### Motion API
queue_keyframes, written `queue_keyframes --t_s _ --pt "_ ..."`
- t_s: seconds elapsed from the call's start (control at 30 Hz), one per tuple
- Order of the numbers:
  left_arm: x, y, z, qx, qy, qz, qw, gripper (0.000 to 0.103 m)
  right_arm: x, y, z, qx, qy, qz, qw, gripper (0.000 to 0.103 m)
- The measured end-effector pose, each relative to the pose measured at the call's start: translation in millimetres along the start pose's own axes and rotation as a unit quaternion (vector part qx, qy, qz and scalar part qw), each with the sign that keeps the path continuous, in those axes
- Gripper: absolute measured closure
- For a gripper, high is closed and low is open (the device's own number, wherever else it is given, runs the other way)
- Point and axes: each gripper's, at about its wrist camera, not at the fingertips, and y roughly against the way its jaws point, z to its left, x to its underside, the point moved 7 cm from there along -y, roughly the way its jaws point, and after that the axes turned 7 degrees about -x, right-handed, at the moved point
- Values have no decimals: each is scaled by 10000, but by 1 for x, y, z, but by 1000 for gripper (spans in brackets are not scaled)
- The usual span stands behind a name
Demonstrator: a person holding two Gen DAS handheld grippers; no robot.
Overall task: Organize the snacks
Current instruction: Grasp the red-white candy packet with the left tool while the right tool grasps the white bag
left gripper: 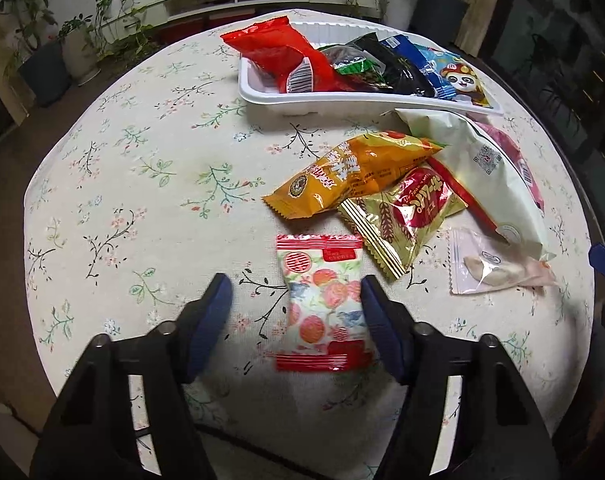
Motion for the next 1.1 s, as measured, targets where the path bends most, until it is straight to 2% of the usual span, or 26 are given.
queue_keyframes --t_s 0.17,0.27,0.4,0.53,0.7,0.93,1.03,1.1 --pt "0 2 1 39 -141 0 9999 64 1 -4 1 -54 78 170 9998 19" --pt "1 3 0 70 -220 2 9997 69 1 -5 3 -69 137 244 9996 19" --pt "6 7 -3 121 -325 -40 9994 70 -3 -6 4 -28 236 282 9993 19" --pt "14 15 -2 339 -250 -104 9991 71 -11 -6 1 35 342 297 9990 19" --pt "24 35 3 838 77 -210 9962 71 -25 -11 -6 179 478 355 9981 24" --pt "29 56 2 1235 309 -363 9912 71 -42 -47 -4 339 956 919 9906 46" --pt "28 62 -1 1326 326 -442 9896 71 -47 -63 -1 295 1093 1131 9871 50" --pt "28 65 -3 1363 295 -456 9892 71 -50 -77 -4 471 1112 1313 9840 51"
